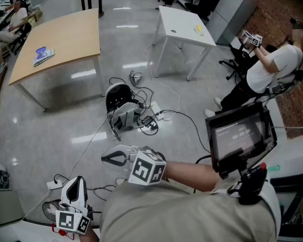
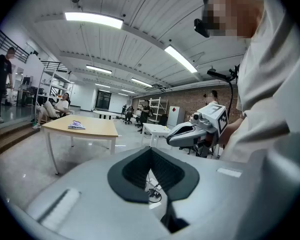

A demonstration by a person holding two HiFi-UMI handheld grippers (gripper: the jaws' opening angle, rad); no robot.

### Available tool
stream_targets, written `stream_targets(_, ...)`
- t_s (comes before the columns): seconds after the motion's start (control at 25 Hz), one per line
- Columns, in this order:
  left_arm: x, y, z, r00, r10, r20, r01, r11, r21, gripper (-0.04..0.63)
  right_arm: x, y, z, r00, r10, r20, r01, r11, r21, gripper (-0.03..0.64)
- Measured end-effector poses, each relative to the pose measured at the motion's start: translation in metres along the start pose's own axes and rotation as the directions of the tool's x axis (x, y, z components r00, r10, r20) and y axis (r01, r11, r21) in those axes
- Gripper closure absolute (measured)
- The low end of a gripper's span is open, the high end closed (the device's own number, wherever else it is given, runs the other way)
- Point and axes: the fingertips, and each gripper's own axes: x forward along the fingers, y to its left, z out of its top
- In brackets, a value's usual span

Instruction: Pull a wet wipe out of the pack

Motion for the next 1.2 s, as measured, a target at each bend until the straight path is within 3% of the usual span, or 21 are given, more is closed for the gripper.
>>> stream_targets(0.24, -0.013, 0.015, 0.005, 1.000, 0.003, -0.009, -0.003, 1.000, 0.000, 0.589, 0.013, 0.005, 0.017, 1.000, 0.007, 0.003, -0.007, 1.000, 0.003, 0.615)
stream_targets(0.52, -0.031, 0.041, -0.012, 0.999, -0.046, -0.020, 0.046, 0.999, -0.023, 0.589, 0.046, 0.017, 0.015, 1.000, 0.009, -0.005, -0.009, 0.998, 0.064, 0.615)
stream_targets(0.72, -0.053, 0.063, -0.025, 1.000, 0.010, -0.022, -0.011, 1.000, -0.007, 0.589, 0.074, 0.032, 0.014, 0.999, 0.049, -0.016, -0.048, 0.998, 0.037, 0.615)
stream_targets(0.88, -0.061, 0.087, -0.036, 0.999, 0.037, -0.031, -0.039, 0.999, -0.037, 0.589, 0.094, 0.030, 0.015, 0.998, 0.058, -0.038, -0.057, 0.998, 0.029, 0.615)
stream_targets(1.2, -0.027, 0.159, -0.036, 0.995, 0.093, -0.043, -0.095, 0.993, -0.064, 0.589, 0.148, -0.023, 0.015, 0.993, 0.101, -0.060, -0.099, 0.994, 0.043, 0.615)
